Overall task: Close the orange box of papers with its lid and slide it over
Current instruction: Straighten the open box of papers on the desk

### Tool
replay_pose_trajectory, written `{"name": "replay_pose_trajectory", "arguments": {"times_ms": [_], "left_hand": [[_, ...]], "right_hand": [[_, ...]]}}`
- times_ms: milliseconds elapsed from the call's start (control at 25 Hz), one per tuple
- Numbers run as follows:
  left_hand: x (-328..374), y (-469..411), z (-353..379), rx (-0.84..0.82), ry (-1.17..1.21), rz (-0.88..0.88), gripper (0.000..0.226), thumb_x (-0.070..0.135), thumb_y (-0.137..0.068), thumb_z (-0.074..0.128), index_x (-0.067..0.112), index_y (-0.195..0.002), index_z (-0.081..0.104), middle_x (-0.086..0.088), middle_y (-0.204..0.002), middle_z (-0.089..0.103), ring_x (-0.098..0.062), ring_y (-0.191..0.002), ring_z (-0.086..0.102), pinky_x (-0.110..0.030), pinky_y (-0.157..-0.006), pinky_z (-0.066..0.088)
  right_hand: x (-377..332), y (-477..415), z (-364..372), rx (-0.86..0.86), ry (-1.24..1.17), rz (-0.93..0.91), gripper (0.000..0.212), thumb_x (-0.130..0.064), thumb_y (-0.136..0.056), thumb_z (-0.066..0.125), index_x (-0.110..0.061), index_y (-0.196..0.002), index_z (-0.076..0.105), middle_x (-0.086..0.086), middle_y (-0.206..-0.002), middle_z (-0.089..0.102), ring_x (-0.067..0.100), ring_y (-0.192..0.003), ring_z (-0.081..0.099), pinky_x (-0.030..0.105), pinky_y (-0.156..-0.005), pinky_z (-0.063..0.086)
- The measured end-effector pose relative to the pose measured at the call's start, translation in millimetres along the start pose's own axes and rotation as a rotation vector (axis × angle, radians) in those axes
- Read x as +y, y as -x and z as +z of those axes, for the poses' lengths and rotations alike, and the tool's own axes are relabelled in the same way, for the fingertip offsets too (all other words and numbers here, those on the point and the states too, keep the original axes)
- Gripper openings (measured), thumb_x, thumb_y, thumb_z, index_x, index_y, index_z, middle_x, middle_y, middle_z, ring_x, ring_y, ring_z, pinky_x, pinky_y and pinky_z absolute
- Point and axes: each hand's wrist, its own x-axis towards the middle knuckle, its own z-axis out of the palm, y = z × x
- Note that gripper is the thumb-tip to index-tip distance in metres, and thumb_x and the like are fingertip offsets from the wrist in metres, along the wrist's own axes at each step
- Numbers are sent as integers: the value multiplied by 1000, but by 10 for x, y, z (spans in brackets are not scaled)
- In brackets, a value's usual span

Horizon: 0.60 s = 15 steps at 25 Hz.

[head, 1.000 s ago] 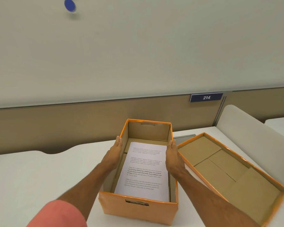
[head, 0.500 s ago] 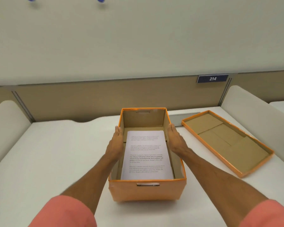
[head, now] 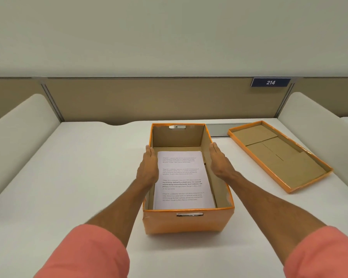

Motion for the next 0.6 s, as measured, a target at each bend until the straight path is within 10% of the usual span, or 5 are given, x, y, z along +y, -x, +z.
{"name": "replay_pose_trajectory", "arguments": {"times_ms": [360, 600], "left_hand": [[-44, 127, 59, 55, -250, 47, 71, 16, -99, 47, 15, -155, 2, -4, -164, -2, -28, -149, 19, -44, -115, 29], [327, -152, 47, 128, -526, 263, 61, 32, -94, 56, 12, -146, 31, -11, -162, 14, -27, -150, 15, -45, -121, 12]], "right_hand": [[77, 36, 74, 29, -6, -9, 70, 1, -95, 43, -11, -154, 8, 9, -164, 5, 29, -149, 19, 43, -114, 33], [119, -43, -170, 193, 94, -23, 55, -32, -102, 34, -13, -152, 21, 13, -160, 23, 29, -147, 23, 44, -115, 29]]}}
